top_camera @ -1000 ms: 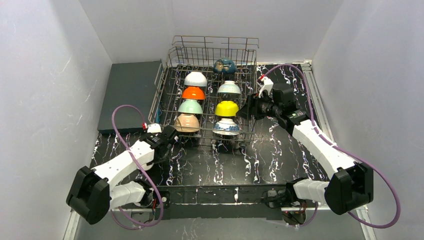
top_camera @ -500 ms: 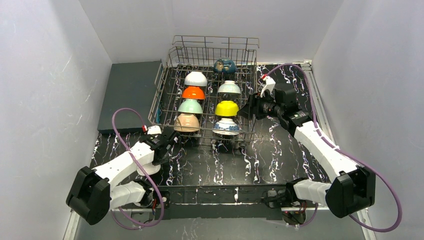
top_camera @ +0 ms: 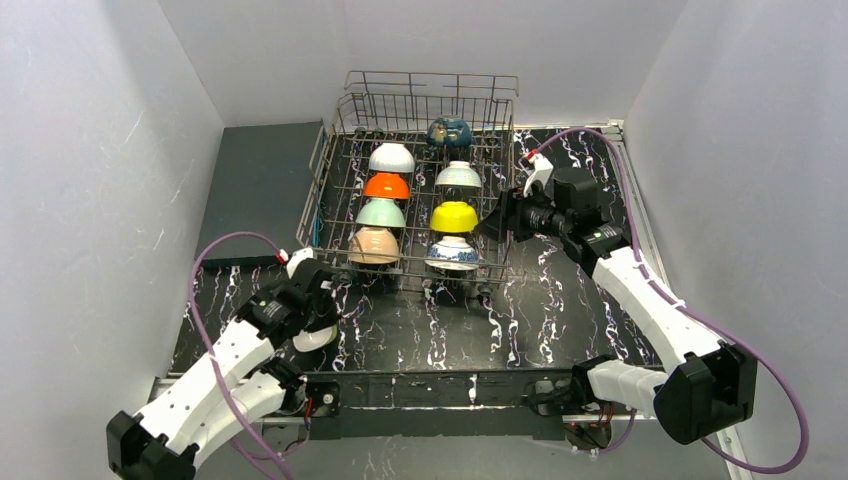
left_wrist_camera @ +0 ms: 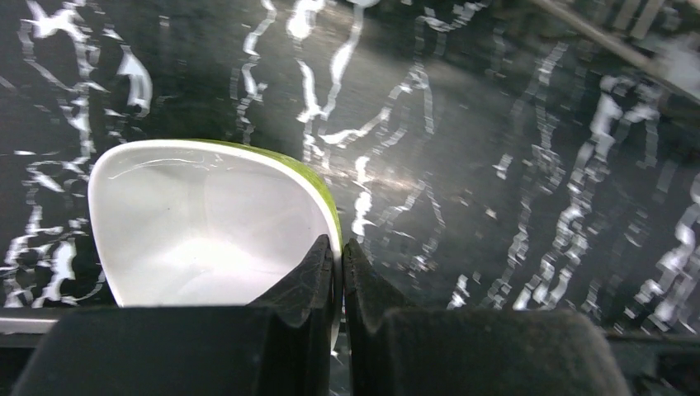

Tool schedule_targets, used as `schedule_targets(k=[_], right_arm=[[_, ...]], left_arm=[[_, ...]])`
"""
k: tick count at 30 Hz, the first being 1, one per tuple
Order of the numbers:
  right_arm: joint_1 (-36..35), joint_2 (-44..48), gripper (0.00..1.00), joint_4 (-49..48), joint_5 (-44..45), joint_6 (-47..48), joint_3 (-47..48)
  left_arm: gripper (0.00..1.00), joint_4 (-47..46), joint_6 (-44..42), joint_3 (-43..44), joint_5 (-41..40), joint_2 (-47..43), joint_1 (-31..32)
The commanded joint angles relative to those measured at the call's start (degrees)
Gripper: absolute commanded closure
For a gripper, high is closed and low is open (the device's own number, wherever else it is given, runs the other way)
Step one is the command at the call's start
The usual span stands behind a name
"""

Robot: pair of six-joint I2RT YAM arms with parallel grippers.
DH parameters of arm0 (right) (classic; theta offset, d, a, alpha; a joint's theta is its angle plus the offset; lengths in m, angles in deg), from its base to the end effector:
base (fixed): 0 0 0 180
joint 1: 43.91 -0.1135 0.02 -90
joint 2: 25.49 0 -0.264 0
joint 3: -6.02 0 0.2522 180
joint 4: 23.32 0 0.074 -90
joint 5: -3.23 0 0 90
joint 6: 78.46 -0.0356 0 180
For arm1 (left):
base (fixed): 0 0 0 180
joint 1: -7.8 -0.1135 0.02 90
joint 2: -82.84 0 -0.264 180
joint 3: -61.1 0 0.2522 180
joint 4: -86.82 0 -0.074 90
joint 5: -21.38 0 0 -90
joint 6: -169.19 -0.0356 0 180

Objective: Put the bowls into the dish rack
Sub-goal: Pick up the bowl from the center of the board.

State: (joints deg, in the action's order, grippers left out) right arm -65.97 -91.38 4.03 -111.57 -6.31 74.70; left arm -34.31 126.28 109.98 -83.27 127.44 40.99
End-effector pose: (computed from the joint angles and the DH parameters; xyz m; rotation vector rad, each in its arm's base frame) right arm 0.2361 0.1118 0.3226 -0.3640 2.0339 0.8714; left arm 0.1274 -0.0726 0.2293 -0.4039 2.4663 -0.2685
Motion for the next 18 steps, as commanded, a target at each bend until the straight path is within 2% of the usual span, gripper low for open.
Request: schedule_targets(k=[1, 10, 13, 18], right_arm=[[0.5, 2.7, 0.26, -0.2, -3.8, -1.2, 1.8], [0.6, 8.0, 0.25, -4.2, -9.9, -8.4, 2.1], [0.6, 10.8, 0.23, -6.8, -13.7, -12.7, 1.8], [0.6, 15.7, 0.19, -6.1, -14.0, -16.7, 0.9]], left_arm=[[1.00, 1.3, -0.5, 2.7, 8.9, -4.4, -0.1], [1.00, 2.5, 1.5, 6.7, 23.4, -5.6, -0.1], [1.00, -1.4, 3.5, 5.8, 28.8, -7.7, -0.1], [1.00, -11.0, 10.0, 1.0, 37.9, -13.1, -0.1]])
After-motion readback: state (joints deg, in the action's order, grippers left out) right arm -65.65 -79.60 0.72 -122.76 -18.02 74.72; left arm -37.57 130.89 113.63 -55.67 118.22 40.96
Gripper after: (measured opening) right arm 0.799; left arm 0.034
